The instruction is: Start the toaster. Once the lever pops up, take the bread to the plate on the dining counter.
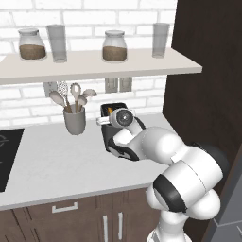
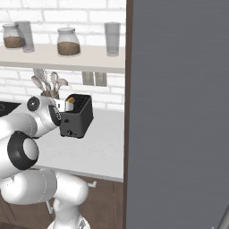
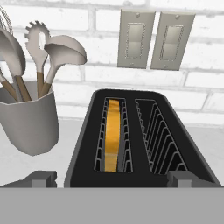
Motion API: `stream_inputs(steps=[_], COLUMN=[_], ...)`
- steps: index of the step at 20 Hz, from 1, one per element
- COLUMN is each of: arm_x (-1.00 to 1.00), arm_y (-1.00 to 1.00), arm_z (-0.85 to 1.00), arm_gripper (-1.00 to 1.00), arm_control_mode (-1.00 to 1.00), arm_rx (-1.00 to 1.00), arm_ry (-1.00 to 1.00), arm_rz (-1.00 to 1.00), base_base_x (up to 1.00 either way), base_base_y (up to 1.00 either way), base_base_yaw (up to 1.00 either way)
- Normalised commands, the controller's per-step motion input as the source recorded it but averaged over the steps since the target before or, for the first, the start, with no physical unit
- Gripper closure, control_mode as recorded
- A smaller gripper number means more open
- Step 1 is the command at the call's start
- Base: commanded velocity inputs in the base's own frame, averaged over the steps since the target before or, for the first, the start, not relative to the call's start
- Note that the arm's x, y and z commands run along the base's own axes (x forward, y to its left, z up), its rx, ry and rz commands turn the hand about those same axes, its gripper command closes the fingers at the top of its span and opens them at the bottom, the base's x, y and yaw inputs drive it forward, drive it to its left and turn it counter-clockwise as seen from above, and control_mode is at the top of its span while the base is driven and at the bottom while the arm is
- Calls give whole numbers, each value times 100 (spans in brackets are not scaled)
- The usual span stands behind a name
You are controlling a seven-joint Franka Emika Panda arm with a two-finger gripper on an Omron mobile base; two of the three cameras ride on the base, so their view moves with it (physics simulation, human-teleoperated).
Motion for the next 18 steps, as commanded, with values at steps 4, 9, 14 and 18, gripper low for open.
stream_inputs(steps=[4,9,14,18], arm_x=[0,0,0,0], arm_y=[0,0,0,0], arm_z=[0,0,0,0], arm_gripper=[-100,-100,-100,-100], arm_control_mode=[-100,-100,-100,-100], arm_rx=[0,0,0,0], arm_ry=[0,0,0,0], arm_rz=[0,0,0,0], base_base_x=[0,0,0,0], base_base_y=[0,0,0,0], base_base_yaw=[0,0,0,0])
